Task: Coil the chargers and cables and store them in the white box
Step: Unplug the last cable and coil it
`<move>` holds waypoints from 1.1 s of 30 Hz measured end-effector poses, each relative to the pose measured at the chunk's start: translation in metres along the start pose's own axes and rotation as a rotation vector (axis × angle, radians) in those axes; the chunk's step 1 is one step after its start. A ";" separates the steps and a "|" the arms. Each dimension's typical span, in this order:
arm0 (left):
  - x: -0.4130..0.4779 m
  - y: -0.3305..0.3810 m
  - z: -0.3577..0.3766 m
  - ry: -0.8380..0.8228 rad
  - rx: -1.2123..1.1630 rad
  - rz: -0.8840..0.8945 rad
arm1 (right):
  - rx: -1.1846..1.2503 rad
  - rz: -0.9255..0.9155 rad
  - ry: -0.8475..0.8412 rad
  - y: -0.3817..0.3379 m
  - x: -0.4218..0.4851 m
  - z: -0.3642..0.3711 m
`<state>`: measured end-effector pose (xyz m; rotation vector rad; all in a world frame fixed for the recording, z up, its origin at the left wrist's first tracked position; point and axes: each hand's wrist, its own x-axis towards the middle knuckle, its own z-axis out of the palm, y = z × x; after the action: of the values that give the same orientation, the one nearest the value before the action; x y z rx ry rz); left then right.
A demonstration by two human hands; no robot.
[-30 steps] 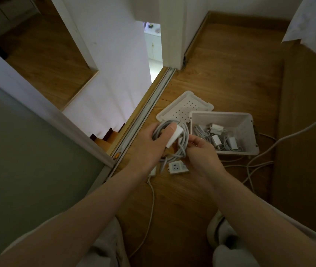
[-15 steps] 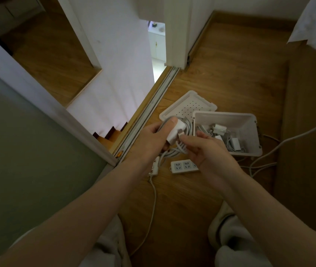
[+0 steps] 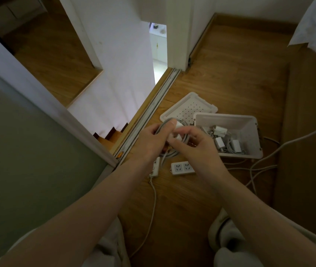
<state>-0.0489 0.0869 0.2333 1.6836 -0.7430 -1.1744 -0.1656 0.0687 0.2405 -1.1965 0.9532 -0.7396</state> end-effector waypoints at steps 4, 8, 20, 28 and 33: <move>0.000 -0.001 -0.001 -0.001 -0.018 -0.013 | -0.190 -0.034 0.037 0.005 0.002 0.000; 0.002 -0.002 0.000 0.007 0.081 0.077 | -0.396 -0.057 0.137 0.009 0.005 0.000; 0.007 0.003 -0.005 0.007 0.140 0.070 | -0.894 -0.423 0.065 -0.009 -0.002 -0.011; 0.003 0.016 -0.006 -0.170 -0.054 0.090 | -0.353 -0.343 0.281 -0.023 0.001 -0.021; 0.004 0.010 0.001 -0.243 -0.030 0.134 | -0.074 -0.024 0.324 -0.017 0.014 -0.034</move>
<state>-0.0476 0.0793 0.2409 1.4578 -0.9683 -1.3012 -0.1902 0.0379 0.2515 -1.1745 1.2440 -0.9426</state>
